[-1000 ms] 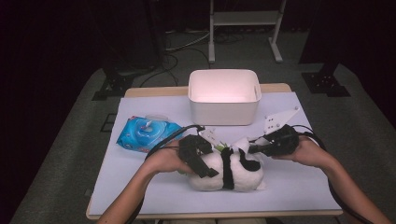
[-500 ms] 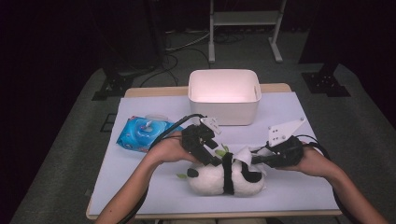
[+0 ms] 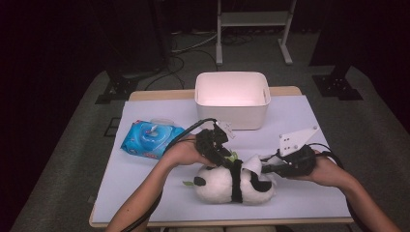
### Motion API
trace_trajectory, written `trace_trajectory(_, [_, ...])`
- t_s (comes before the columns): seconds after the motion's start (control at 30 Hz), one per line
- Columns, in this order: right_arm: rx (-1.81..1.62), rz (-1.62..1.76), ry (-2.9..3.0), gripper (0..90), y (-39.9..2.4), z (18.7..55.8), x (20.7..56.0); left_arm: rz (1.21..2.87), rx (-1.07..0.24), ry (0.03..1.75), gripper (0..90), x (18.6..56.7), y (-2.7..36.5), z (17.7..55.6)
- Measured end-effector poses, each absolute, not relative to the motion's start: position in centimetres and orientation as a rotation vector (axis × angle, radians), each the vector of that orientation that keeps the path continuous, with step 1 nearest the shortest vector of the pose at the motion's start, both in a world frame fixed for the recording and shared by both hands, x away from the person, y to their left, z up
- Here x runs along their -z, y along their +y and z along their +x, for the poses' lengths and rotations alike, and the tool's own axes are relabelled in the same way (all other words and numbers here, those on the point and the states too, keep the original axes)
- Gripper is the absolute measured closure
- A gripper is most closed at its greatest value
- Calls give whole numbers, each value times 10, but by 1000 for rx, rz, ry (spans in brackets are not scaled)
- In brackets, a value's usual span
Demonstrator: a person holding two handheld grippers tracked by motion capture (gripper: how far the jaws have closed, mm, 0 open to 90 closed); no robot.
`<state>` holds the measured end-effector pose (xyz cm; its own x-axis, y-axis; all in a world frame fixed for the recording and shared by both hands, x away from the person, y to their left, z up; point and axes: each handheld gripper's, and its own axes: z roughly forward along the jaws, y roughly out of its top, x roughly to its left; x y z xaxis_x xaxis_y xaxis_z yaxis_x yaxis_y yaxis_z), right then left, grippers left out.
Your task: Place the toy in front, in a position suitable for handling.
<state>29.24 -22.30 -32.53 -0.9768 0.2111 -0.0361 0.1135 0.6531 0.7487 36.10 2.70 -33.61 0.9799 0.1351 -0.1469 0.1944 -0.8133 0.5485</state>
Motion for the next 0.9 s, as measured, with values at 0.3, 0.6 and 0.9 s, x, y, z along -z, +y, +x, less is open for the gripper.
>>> trace_trajectory(0.3, [-1247, 292, 2717, 784, -227, 294, 325, 2544, 64, 244, 777, 340, 24, 362])
trace_trajectory(0.6, [-1261, 294, 2697, 801, -234, 293, 321, 2567, -5, 218, 788, 329, 15, 360])
trace_trajectory(0.9, [-1260, 312, 2678, 804, -239, 293, 317, 2557, -55, 183, 790, 315, 8, 362])
